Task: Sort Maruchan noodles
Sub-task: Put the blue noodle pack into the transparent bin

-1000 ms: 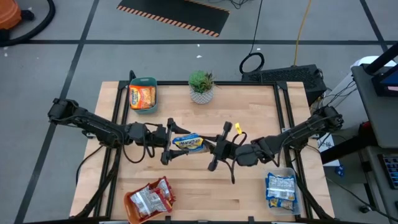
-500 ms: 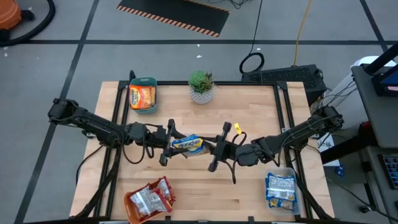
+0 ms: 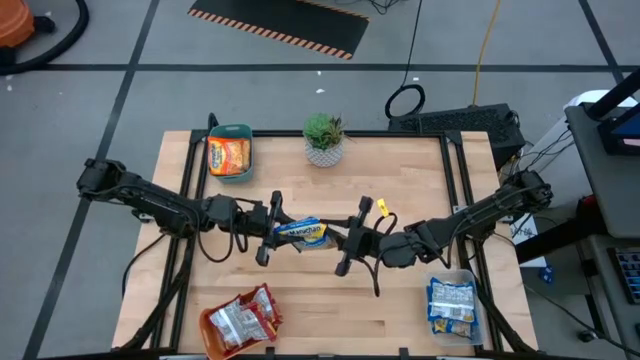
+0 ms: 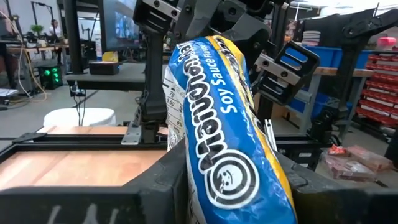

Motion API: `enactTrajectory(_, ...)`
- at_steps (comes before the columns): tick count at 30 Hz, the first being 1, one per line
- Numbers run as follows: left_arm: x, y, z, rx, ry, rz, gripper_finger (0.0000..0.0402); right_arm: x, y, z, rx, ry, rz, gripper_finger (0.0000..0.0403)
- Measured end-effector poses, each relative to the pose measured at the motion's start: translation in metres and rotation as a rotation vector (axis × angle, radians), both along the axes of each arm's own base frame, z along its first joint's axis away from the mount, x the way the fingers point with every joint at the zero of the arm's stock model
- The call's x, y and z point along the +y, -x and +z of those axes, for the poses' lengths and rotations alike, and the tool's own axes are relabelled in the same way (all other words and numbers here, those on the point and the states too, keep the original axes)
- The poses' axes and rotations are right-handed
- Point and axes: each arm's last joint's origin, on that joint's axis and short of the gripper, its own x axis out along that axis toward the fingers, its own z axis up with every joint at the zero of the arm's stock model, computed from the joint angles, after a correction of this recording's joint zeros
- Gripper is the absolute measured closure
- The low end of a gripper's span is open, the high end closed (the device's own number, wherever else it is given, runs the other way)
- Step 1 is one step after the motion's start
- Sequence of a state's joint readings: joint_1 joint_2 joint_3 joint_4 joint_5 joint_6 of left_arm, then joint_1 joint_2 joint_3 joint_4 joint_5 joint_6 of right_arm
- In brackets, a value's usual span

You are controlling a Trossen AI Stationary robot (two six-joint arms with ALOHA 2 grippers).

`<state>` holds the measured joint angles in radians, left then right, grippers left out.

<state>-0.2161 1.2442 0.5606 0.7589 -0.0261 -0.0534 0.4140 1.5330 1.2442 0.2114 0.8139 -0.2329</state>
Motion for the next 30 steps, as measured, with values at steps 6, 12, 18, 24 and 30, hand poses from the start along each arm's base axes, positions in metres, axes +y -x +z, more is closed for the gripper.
enactTrajectory(6,0.000,0.000,0.002,-0.022,0.004,0.000,0.0270,0.009,0.010,0.004,-0.011,0.036,-0.118,0.0298)
enactTrajectory(12,-0.002,0.003,0.011,-0.111,0.026,-0.010,0.0271,0.017,0.020,0.010,-0.039,0.009,-0.123,0.0239)
enactTrajectory(18,-0.006,0.014,0.027,-0.190,0.045,-0.036,0.0272,0.018,0.019,0.005,-0.027,-0.061,-0.070,0.0212)
enactTrajectory(24,-0.010,0.034,0.047,-0.284,0.024,-0.064,0.0272,0.018,0.017,0.004,-0.022,-0.118,0.011,0.0212)
enactTrajectory(30,-0.014,0.050,0.058,-0.314,-0.030,-0.040,0.0272,0.017,0.015,0.004,-0.045,-0.226,0.078,0.0212)
